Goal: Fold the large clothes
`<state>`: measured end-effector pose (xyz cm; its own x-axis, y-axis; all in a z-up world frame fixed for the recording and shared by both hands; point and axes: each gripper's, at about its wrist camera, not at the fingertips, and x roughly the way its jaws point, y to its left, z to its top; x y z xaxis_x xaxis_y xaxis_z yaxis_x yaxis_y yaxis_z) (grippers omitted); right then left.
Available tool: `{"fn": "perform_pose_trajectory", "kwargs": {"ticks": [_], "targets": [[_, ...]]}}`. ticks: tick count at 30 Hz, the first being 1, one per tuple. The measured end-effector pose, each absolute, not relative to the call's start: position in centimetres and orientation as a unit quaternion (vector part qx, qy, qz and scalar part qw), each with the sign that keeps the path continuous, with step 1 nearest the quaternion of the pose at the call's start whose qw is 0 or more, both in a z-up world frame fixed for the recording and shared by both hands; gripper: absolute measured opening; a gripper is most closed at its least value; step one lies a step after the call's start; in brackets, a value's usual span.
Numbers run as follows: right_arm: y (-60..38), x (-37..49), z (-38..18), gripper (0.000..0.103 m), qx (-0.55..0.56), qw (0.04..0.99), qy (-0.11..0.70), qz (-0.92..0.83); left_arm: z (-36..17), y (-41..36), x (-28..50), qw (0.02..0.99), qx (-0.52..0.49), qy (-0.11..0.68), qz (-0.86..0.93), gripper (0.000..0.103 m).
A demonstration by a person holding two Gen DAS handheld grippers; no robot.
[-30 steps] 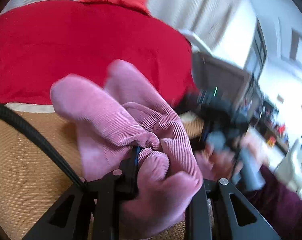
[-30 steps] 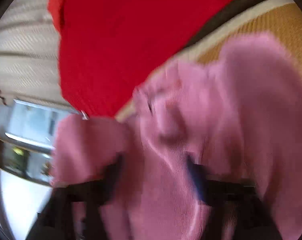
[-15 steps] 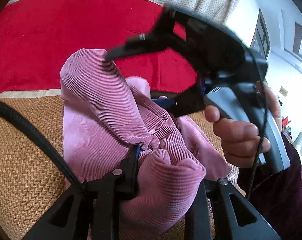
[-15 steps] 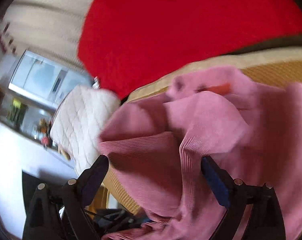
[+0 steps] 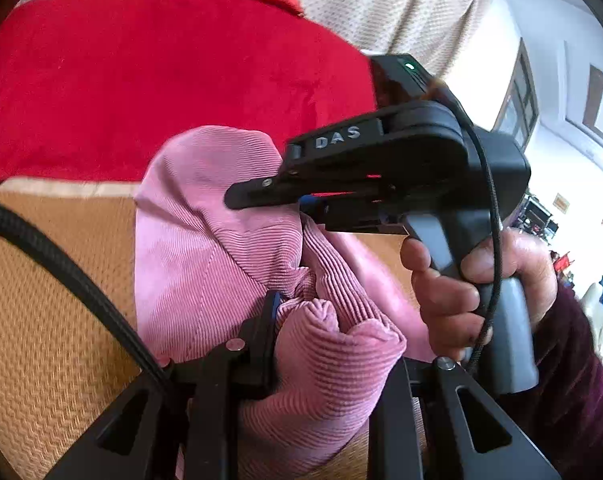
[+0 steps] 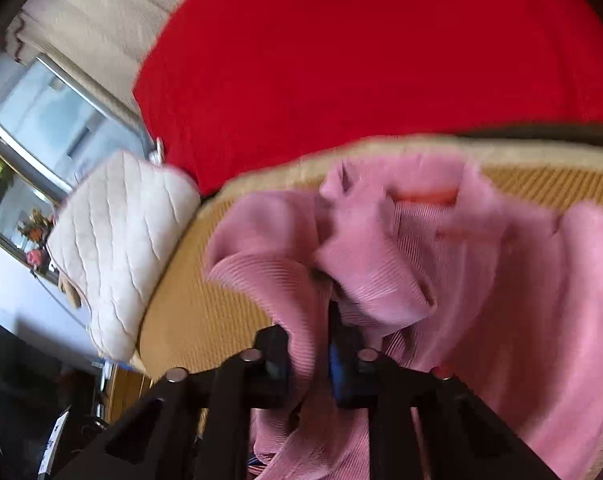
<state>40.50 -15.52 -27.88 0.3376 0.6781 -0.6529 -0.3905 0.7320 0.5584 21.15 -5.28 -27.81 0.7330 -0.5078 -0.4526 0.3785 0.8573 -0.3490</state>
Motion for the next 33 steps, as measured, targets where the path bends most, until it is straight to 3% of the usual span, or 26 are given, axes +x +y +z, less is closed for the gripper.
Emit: {"fn": "perform_pose_trajectory", "kwargs": {"ticks": [5, 9, 13, 16, 18, 22, 24, 26, 29, 33], "targets": [[-21.8, 40.0, -24.6, 0.013, 0.2, 0.831, 0.405, 0.326, -23.2, -10.1, 22.3, 0.919, -0.088, 0.248, -0.293, 0.021], [-26.8, 41.6, -23.4, 0.013, 0.238, 0.843, 0.381, 0.295, -23.4, -15.7, 25.4, 0.909, -0.056, 0.25, -0.327, 0.021], [-32.6, 44.9, -27.6, 0.01, 0.269, 0.838, 0.411, 0.236, -28.9, -19.3, 29.2, 0.879, -0.064, 0.341, -0.327, 0.021], [-33.9, 46.9, -31.9, 0.009, 0.289, 0.804, 0.465, 0.234, -30.1, -19.8, 27.6, 0.885, -0.028, 0.338, -0.318, 0.023], [-34.1, 47.2, -32.8, 0.009, 0.296, 0.791, 0.479, 0.238, -29.5, -19.3, 27.1, 0.881, -0.02, 0.337, -0.332, 0.037], [-34.6, 46.0, -30.2, 0.013, 0.291, 0.812, 0.451, 0.231, -29.8, -19.5, 26.7, 0.857, -0.028, 0.356, -0.372, 0.046], [-34.7, 45.5, -29.5, 0.013, 0.292, 0.811, 0.448, 0.238, -28.2, -17.9, 25.1, 0.841, -0.056, 0.346, -0.412, 0.066], [-34.7, 44.6, -29.1, 0.013, 0.289, 0.815, 0.443, 0.238, -26.5, -16.4, 23.9, 0.828, -0.079, 0.341, -0.438, 0.074], [-34.7, 44.0, -28.3, 0.013, 0.283, 0.818, 0.444, 0.231, -23.2, -12.4, 20.8, 0.821, -0.118, 0.303, -0.469, 0.077], [-34.8, 42.2, -26.3, 0.013, 0.277, 0.833, 0.42, 0.229, -21.1, -5.8, 19.6, 0.878, -0.094, 0.253, -0.395, 0.082]]}}
